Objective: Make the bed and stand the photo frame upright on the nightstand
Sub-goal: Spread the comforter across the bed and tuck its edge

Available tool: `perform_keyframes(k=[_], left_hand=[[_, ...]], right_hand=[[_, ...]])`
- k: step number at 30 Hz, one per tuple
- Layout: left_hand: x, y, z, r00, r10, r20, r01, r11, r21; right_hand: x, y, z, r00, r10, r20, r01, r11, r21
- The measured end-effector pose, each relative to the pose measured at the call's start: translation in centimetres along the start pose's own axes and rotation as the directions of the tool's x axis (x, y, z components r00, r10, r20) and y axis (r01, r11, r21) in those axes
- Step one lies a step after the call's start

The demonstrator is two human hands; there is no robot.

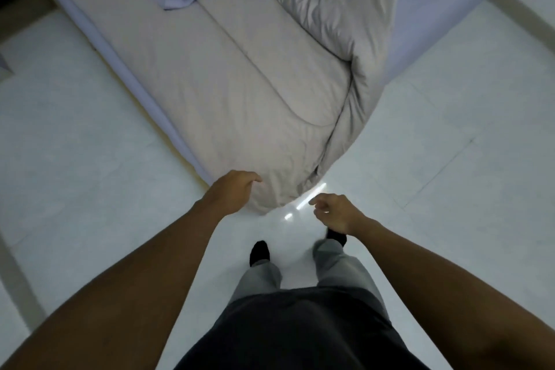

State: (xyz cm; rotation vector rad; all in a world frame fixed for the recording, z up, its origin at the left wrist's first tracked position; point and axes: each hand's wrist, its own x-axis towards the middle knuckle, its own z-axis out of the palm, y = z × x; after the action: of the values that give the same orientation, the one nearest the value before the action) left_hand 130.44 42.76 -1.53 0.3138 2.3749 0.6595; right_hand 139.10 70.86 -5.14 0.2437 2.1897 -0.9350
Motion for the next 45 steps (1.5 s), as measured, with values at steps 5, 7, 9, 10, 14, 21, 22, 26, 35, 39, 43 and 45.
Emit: perform_keyframes(k=[5, 7, 9, 10, 14, 21, 22, 26, 35, 39, 43, 45], left_hand=[[5.1, 8.7, -0.4, 0.990, 0.010, -0.140, -0.023, 0.995, -0.093], [7.5, 12.9, -0.1, 0.984, 0.018, -0.178, -0.042, 0.990, -0.132], [10.2, 17.6, 0.1, 0.976, 0.009, -0.219, -0.051, 0.981, -0.187], [11.4, 20.0, 0.1, 0.971, -0.002, -0.237, -0.050, 0.976, -0.214], [16.2, 30.6, 0.1, 0.960, 0.019, -0.279, -0.102, 0.953, -0.284], [25.4, 44.3, 0.1, 0.960, 0.122, -0.254, -0.209, 0.912, -0.353], [26.9, 45.8, 0.3, 0.955, 0.128, -0.268, -0.227, 0.897, -0.380], [33.1, 51.0, 1.4, 0.950, 0.146, -0.277, -0.261, 0.858, -0.442], [49.1, 64.8, 0.3, 0.969, 0.071, -0.239, -0.201, 0.787, -0.583], [55.8, 72.2, -1.6, 0.966, 0.160, -0.202, -0.246, 0.809, -0.534], [62.4, 77.4, -3.4, 0.956, 0.194, -0.221, -0.280, 0.827, -0.487], [65.6, 79.1, -3.9, 0.954, 0.167, -0.249, -0.273, 0.825, -0.495]], right_hand=[[0.6, 3.1, -9.9, 0.969, -0.047, -0.244, 0.067, 0.995, 0.075], [0.6, 4.4, -14.6, 0.942, -0.056, -0.331, 0.102, 0.987, 0.122], [0.3, 5.8, -19.6, 0.915, -0.063, -0.399, 0.132, 0.980, 0.146], [0.1, 6.5, -22.0, 0.901, -0.070, -0.429, 0.151, 0.976, 0.157], [-1.2, 9.4, -31.1, 0.871, -0.130, -0.473, 0.236, 0.956, 0.173], [-0.4, 13.9, -43.3, 0.804, -0.095, -0.587, 0.345, 0.878, 0.331], [0.1, 14.5, -44.8, 0.798, -0.085, -0.597, 0.360, 0.861, 0.358], [2.2, 17.3, -51.2, 0.775, -0.088, -0.626, 0.406, 0.828, 0.386], [5.8, 24.9, -69.5, 0.728, -0.060, -0.683, 0.403, 0.844, 0.355], [8.0, 28.4, -77.7, 0.695, -0.057, -0.717, 0.411, 0.849, 0.331], [11.9, 31.7, -85.0, 0.672, -0.126, -0.730, 0.443, 0.858, 0.260], [14.6, 32.9, -88.7, 0.683, -0.182, -0.707, 0.460, 0.859, 0.224]])
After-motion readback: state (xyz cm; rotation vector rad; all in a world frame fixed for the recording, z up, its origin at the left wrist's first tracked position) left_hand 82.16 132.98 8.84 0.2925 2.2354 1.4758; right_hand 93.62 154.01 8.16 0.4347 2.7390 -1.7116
